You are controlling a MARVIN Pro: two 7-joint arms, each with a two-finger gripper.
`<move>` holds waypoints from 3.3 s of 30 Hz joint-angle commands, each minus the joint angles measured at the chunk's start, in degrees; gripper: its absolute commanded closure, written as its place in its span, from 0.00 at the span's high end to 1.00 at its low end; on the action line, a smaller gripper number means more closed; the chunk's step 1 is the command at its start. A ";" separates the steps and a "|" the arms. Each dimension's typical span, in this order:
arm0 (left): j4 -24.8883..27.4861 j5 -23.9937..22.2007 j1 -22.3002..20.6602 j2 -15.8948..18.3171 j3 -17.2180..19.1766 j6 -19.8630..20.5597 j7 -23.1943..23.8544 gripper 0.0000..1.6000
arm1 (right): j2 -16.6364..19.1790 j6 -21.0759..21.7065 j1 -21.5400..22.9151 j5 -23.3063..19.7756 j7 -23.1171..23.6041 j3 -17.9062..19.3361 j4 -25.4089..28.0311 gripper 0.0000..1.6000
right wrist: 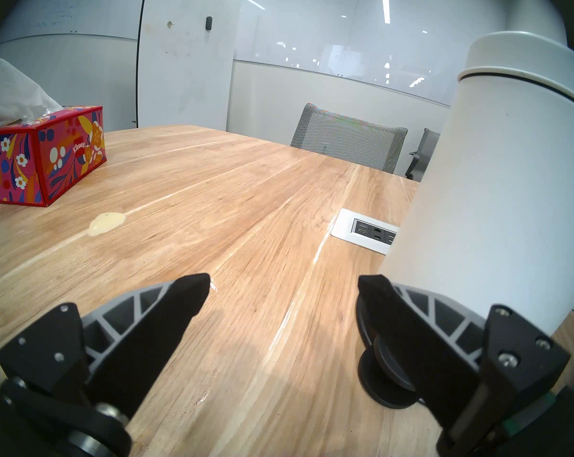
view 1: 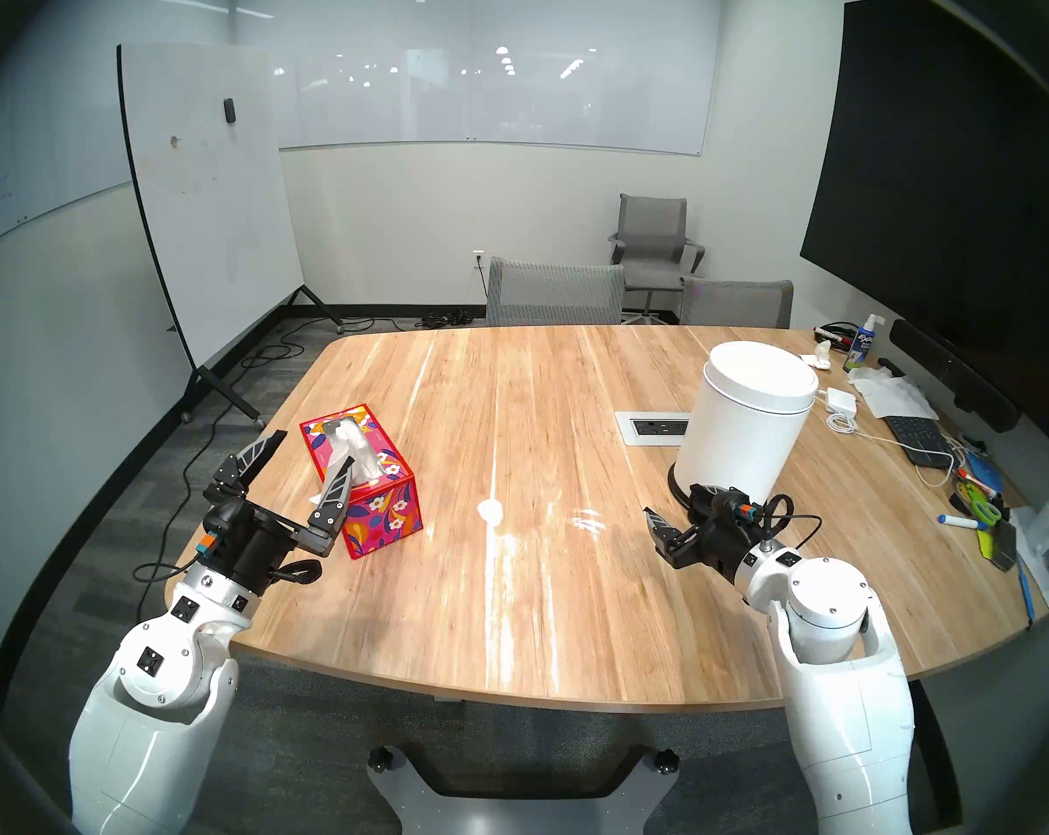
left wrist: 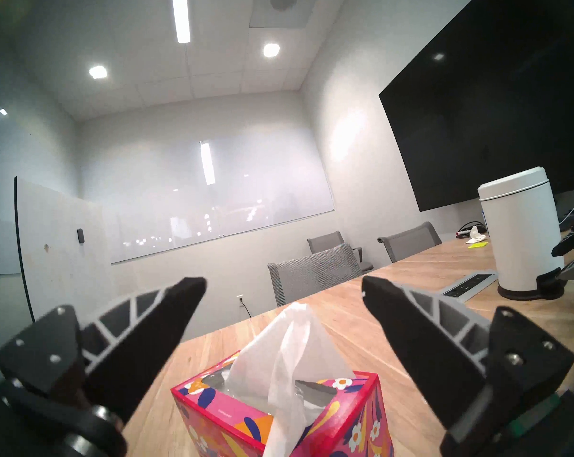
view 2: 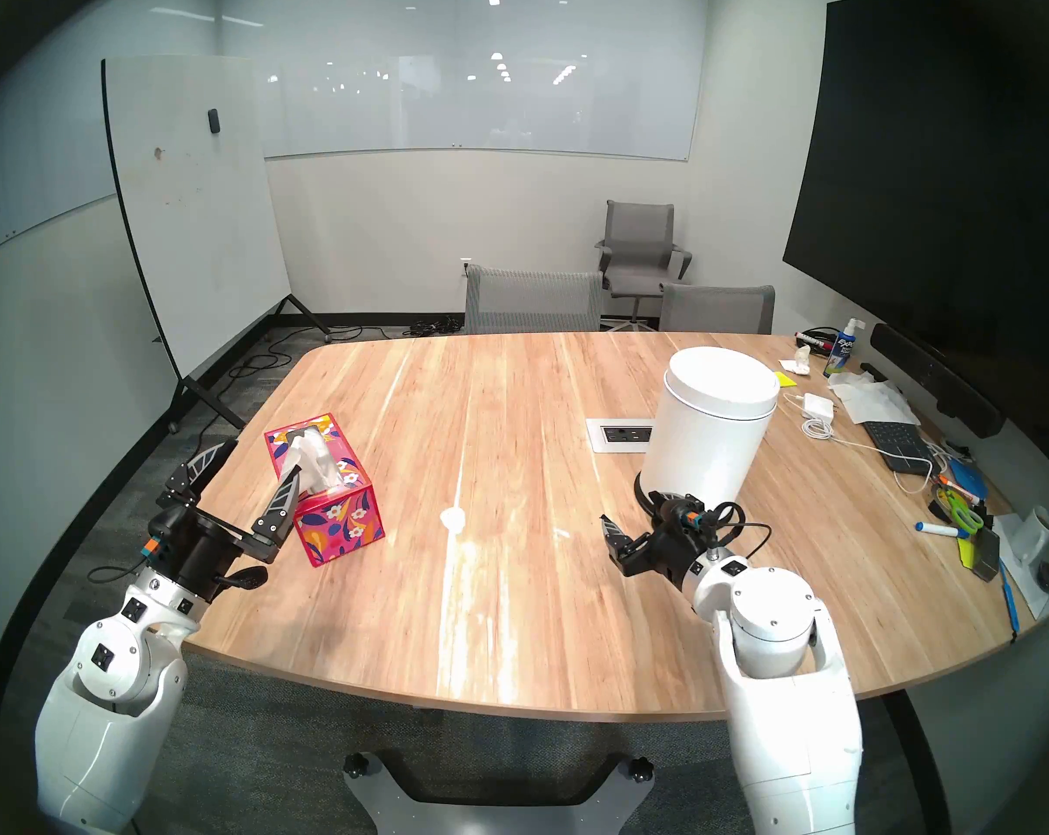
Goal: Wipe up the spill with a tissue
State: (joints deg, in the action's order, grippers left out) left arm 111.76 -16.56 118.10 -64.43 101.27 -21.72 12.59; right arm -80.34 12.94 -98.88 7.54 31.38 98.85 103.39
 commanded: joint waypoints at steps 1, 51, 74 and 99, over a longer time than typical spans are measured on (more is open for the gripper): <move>-0.86 1.33 1.45 0.34 -1.22 1.49 0.45 1.00 | 0.11 -0.08 0.40 0.00 0.08 -0.07 1.15 1.00; -9.53 6.14 -12.79 -3.95 -7.91 4.61 -6.60 0.00 | 0.10 -0.11 0.42 0.00 0.08 -0.06 1.11 1.00; 0.58 5.69 -7.23 -2.98 -5.77 0.17 -4.45 0.00 | 0.10 -0.09 0.41 0.00 0.08 -0.06 1.14 1.00; 2.36 7.41 -7.15 -2.82 -6.68 -5.01 -1.29 0.00 | 0.10 -0.07 0.40 0.01 0.08 -0.06 1.16 1.00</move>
State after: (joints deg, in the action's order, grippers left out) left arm 112.58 -9.22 109.36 -67.14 94.53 -23.51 10.84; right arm -80.35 12.93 -98.88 7.54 31.38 98.86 103.37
